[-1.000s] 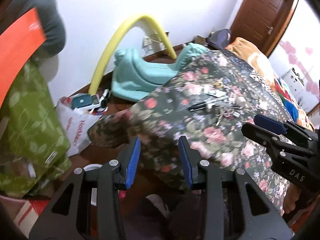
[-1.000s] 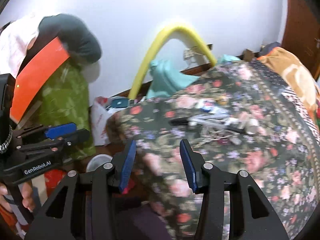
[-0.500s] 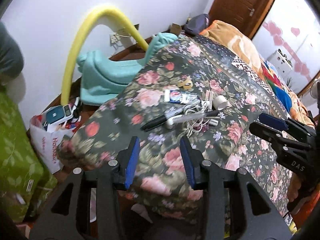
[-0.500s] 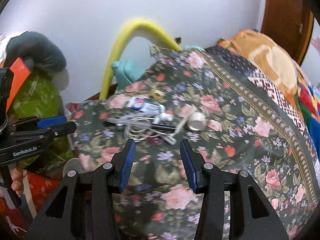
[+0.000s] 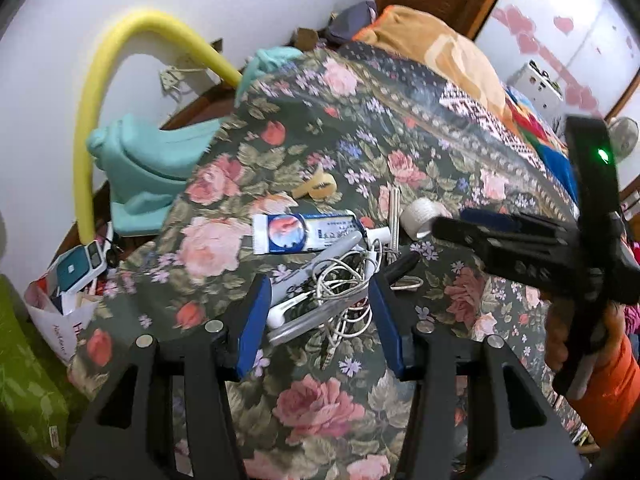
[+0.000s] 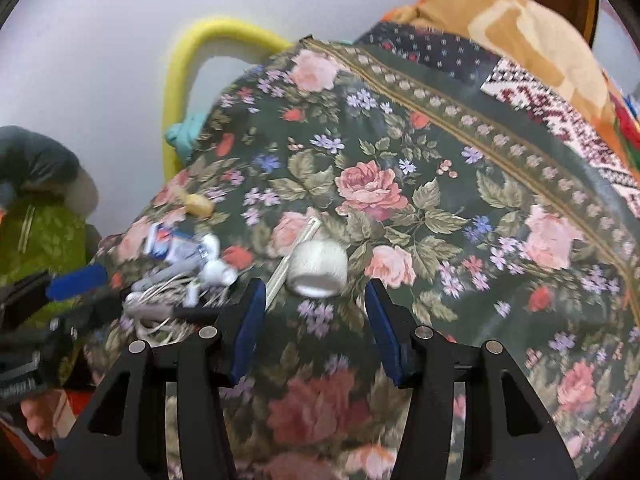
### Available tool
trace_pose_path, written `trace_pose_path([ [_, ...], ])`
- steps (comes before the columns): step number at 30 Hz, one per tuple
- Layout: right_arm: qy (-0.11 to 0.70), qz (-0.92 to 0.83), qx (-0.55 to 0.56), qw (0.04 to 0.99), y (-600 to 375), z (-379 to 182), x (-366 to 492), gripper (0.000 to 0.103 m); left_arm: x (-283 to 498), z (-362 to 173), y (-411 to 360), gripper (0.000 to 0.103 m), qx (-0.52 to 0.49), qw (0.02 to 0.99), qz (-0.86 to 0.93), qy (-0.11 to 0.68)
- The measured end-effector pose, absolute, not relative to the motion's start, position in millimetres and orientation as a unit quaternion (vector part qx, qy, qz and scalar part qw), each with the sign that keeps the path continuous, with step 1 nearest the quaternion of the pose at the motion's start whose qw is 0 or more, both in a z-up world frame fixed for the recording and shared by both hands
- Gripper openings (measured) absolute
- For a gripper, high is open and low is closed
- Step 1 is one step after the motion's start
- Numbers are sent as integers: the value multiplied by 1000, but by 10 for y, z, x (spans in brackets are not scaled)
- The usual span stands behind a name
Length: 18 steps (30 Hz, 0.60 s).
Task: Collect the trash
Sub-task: 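Grasp the white tape roll with the right gripper while the left grasps the clear pen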
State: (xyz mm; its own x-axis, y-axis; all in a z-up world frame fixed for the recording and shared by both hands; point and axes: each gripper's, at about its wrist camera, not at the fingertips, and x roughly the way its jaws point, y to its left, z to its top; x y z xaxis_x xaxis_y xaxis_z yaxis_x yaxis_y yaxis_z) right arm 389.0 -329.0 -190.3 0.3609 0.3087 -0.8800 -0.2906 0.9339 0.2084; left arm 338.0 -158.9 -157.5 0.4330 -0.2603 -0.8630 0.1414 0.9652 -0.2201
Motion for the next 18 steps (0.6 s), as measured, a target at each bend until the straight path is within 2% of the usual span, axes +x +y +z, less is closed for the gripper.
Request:
trace_pose_path([
  [5,561,186,15,807,-3198,-2161,4087,48,3367,-1681,-1612,50,-61,837,-134,527],
  [7,557,190,12,808,-3170,-2194,4092,35,3326,-1694,-1622,49,-59,836,-136,528],
  [8,558,192,8,807,-3159,-2202,4089,34,3299,-1694,-1635,47,-54,837,-136,527],
  [10,554,195,14,809,-3176,-2182,4057,34,3257,-1700,-1688,34,-38,835,-141,530],
  [13,553,203,25,808,-3237,-2141,3961,34,3203,-1732,-1741,21,-31,823,-147,547],
  [18,537,204,10,818,-3363,-1978,3696,34,3053,-1762,-1854,11,-25,815,-157,557],
])
